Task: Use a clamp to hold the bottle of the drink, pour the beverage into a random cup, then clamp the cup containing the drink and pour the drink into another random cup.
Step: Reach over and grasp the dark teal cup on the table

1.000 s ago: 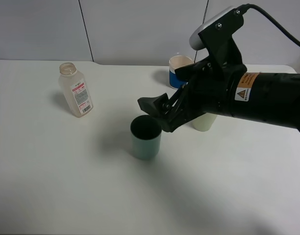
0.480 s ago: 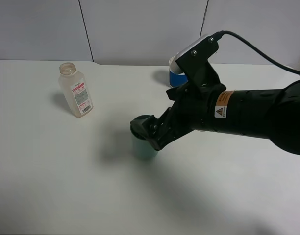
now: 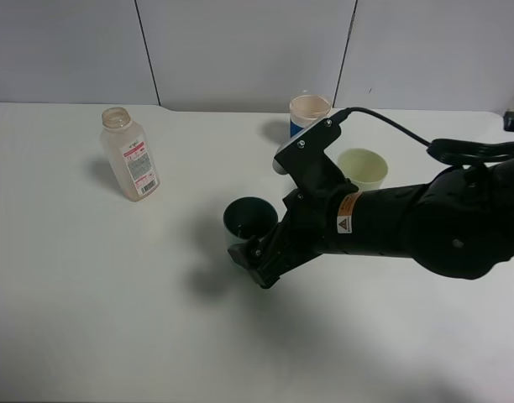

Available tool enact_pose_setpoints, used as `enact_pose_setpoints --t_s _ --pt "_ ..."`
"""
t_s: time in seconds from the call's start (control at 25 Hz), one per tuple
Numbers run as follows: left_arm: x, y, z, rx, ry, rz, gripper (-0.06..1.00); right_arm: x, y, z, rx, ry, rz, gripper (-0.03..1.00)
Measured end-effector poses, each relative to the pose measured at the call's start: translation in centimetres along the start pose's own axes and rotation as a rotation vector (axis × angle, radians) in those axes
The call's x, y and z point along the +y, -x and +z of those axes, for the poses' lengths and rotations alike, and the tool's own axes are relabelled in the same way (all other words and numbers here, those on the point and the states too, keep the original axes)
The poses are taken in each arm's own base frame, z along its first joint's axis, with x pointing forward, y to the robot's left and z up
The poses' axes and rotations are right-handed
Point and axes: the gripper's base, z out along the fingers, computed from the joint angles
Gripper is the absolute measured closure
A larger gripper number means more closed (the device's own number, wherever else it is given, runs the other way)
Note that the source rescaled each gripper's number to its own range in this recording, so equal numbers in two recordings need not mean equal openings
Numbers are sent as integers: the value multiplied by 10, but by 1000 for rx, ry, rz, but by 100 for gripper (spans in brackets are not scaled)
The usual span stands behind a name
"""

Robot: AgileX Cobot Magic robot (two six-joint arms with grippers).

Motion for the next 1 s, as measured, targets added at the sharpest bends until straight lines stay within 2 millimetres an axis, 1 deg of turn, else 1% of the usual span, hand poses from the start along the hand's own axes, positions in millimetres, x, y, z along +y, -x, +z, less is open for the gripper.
enact_pose_setpoints --t_s 0.48,0.56,0.84,1.0 --pt "0 0 0 0 -1 0 -5 2 -25 31 74 10 -57 -2" --pt "0 0 0 0 -1 0 -5 2 -28 32 59 11 -65 -2" --pt "0 0 0 0 -1 0 -5 1 -56 25 -91 -2 -85 -2" --pt "0 0 0 0 -1 0 -5 -5 -64 28 -144 -72 -79 -2"
